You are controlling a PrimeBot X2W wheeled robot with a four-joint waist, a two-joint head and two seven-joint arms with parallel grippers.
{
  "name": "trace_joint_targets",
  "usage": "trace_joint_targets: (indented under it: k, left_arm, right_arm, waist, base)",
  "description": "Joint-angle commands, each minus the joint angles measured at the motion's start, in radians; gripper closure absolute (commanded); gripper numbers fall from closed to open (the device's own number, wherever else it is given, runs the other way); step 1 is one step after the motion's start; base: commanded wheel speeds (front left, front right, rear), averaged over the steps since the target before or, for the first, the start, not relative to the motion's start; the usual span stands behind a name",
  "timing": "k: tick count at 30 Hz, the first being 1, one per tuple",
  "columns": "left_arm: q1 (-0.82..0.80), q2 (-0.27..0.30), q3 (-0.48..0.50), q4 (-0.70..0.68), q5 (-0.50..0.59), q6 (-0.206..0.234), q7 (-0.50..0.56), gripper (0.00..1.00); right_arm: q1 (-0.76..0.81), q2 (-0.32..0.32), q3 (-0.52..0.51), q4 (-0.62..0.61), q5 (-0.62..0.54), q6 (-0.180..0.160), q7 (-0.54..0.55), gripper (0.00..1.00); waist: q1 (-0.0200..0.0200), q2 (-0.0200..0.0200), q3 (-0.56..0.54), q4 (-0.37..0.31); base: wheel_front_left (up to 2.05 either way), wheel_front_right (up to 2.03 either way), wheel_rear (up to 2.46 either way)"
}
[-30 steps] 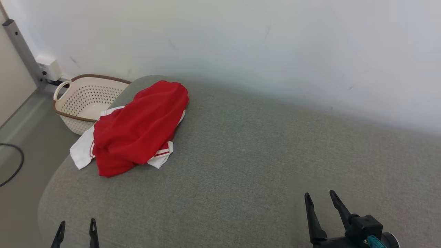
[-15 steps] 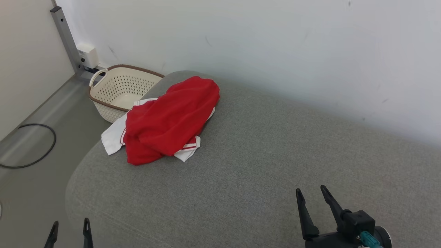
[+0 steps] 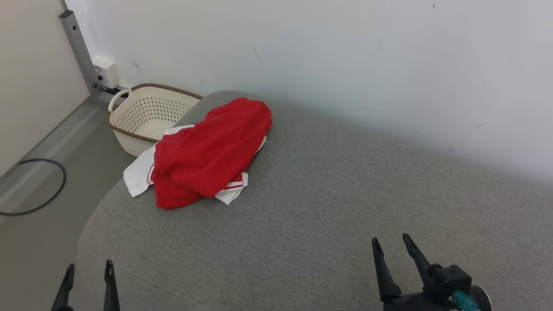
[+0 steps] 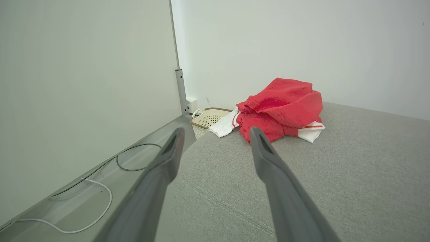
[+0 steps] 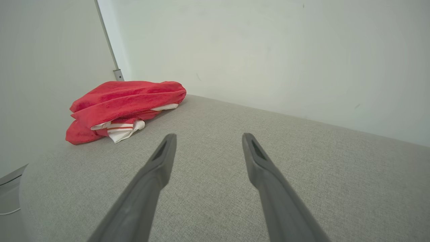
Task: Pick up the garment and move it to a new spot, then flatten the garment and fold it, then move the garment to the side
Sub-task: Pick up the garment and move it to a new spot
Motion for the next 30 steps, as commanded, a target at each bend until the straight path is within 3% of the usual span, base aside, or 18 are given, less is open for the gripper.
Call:
trace_joint_targets:
  k: [1, 8, 21, 30]
  left_arm:
    - [-0.027, 0.009, 0.001, -0.006, -0.012, -0.009, 0.003, 0.0]
    - [-0.127, 0.05, -0.006, -0.016, -0.018, -0.048, 0.014, 0.0]
    - [-0.458, 0.112, 0.015, -0.013, -0.087, -0.12, 0.041, 0.0]
    - [-0.647, 0.162, 0.042, 0.08, -0.141, -0.157, 0.088, 0.0]
  right_arm:
    - [0.01, -0.001, 0.002, -0.003, 0.004, 0.0, -0.004, 0.0]
    - [-0.004, -0.001, 0.0, 0.0, -0.008, 0.0, -0.004, 0.0]
    - [-0.046, -0.002, -0.027, -0.012, -0.032, 0.0, -0.004, 0.0]
    - [-0.083, -0.003, -0.028, -0.025, -0.043, 0.0, -0.004, 0.0]
  waist:
    - [0.0, 0.0, 0.005, -0.021]
    - [0.0, 0.0, 0.021, -0.087]
    - [0.0, 0.0, 0.108, -0.249]
    - [0.0, 0.0, 0.171, -0.356]
  base:
    - [0.0, 0.0, 0.0]
    - [0.0, 0.0, 0.0]
    - [0.0, 0.0, 0.0]
    - [0.0, 0.0, 0.0]
